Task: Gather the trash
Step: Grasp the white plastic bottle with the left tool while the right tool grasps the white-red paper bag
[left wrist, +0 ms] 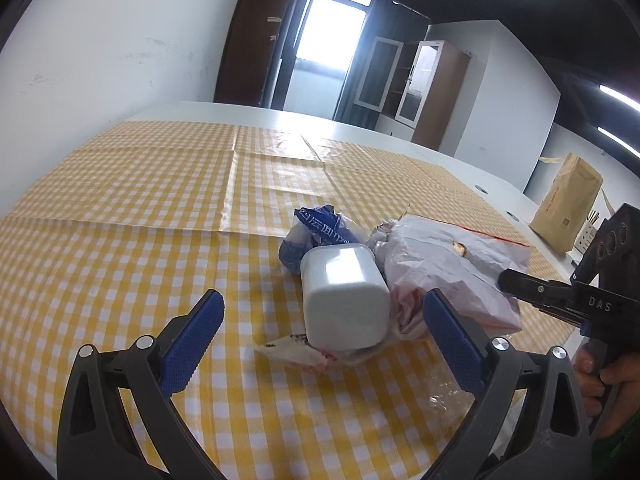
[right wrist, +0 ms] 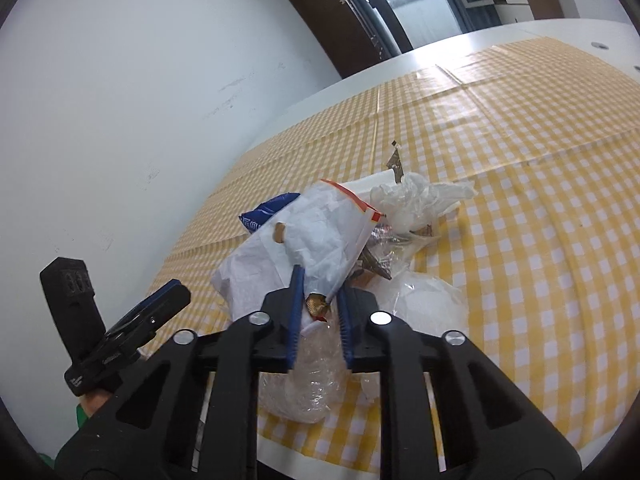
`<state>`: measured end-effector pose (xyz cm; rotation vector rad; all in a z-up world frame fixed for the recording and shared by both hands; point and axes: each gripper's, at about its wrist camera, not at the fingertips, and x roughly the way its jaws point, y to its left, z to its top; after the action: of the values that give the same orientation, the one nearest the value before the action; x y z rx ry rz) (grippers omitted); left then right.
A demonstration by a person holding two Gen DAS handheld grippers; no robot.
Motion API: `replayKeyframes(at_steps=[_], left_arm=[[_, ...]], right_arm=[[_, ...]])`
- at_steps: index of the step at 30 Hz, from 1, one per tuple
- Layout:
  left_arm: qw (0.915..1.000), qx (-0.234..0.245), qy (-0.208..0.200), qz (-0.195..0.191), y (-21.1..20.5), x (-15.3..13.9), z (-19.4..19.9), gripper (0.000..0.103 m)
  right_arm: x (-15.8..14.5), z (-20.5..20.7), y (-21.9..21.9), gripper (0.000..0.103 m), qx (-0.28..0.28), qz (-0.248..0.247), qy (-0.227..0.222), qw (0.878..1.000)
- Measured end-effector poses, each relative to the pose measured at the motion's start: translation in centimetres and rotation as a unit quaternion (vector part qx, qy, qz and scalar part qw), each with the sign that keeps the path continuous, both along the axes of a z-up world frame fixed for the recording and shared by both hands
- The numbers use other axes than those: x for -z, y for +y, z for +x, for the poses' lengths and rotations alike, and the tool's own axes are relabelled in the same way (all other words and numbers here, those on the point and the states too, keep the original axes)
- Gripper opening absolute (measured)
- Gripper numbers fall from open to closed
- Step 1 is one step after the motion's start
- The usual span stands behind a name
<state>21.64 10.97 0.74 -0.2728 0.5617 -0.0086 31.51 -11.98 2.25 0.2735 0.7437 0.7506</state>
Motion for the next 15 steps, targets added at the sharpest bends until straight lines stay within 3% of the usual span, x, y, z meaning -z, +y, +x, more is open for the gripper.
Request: replayKeyframes(at_steps=[10, 11, 13, 14, 15], left_arm=[[0.9996, 0.025, 0.016, 0.003, -1.9, 0.8, 2.8, 0.097], [0.9994, 0.024, 0.025, 0.008, -2.3, 1.1, 3.1, 0.094], [0.999, 0.024, 0.036, 0.009, -2.4, 1.4, 3.4, 0.077], [0.9988, 0.026, 0.042, 0.004, -2.4, 1.6, 3.5, 0.063], [0.9988, 0.024, 0.043, 0.004, -2.4, 1.7, 3.5, 0.058]], right_arm=[[-1.2, -1.9, -1.8, 0.007, 0.011, -0.024, -0.048, 0.998], [-1.3, -2.1, -1.8, 0.007, 0.011, -0.024, -0.05, 0.998], [-1.5, -2.6, -2.0, 0.006, 0.008, -0.021, -0.054, 0.998], [-1.6, -2.8, -2.0, 0.006, 0.006, -0.02, -0.058, 0.998], [-1.6, -2.8, -2.0, 0.006, 0.005, -0.02, -0.061, 0.998]])
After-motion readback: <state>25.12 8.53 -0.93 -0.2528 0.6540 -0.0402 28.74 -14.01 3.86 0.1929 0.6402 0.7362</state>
